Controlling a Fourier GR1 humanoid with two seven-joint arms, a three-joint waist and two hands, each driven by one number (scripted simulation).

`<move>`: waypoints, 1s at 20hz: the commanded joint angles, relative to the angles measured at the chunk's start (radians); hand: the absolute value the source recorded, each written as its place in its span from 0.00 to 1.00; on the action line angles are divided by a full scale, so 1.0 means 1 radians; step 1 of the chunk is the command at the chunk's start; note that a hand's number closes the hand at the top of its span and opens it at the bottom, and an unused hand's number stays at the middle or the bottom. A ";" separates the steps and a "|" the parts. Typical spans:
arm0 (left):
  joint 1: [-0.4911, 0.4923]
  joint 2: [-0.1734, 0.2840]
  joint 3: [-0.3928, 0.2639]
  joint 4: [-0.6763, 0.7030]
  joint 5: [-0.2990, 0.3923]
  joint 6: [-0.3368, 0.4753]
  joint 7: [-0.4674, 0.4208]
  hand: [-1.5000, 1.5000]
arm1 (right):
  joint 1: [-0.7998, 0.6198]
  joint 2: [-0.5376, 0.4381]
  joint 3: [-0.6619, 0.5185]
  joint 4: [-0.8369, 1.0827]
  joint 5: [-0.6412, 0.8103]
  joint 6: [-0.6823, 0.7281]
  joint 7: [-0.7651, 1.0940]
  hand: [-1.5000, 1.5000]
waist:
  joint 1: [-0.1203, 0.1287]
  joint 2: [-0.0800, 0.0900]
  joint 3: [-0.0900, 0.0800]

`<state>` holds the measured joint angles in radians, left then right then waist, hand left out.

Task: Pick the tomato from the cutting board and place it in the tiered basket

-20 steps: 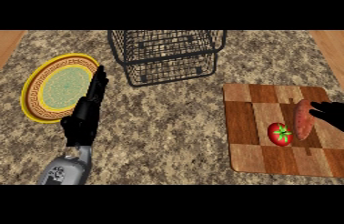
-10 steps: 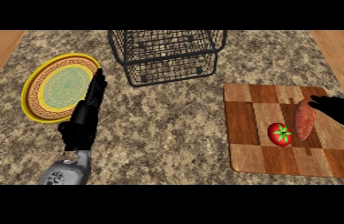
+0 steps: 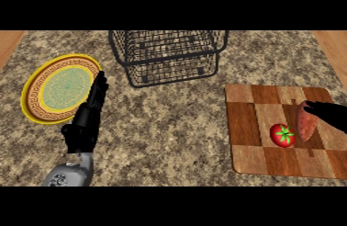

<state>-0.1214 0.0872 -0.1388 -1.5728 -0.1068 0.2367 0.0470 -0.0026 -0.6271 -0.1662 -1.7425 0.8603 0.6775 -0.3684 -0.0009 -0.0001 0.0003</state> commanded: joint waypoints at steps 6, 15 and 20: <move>-0.009 -0.009 0.018 -0.005 -0.015 -0.030 0.016 0.50 | -0.046 0.049 0.065 0.136 0.081 -0.076 -0.075 0.00 | 0.005 0.001 0.000; 0.008 -0.040 0.013 -0.022 -0.043 -0.034 0.014 0.50 | -0.088 0.031 0.009 0.133 0.065 0.021 -0.075 0.00 | 0.003 0.000 0.000; -0.043 0.017 0.117 0.017 0.018 -0.098 -0.009 0.50 | -0.074 0.112 0.083 0.132 0.120 -0.019 -0.023 0.00 | 0.001 0.000 0.000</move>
<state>-0.1436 0.0754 -0.0719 -1.5504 -0.1179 0.1745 0.0332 -0.0723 -0.5298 -0.0937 -1.6395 0.9608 0.6661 -0.3725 0.0008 -0.0001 -0.0002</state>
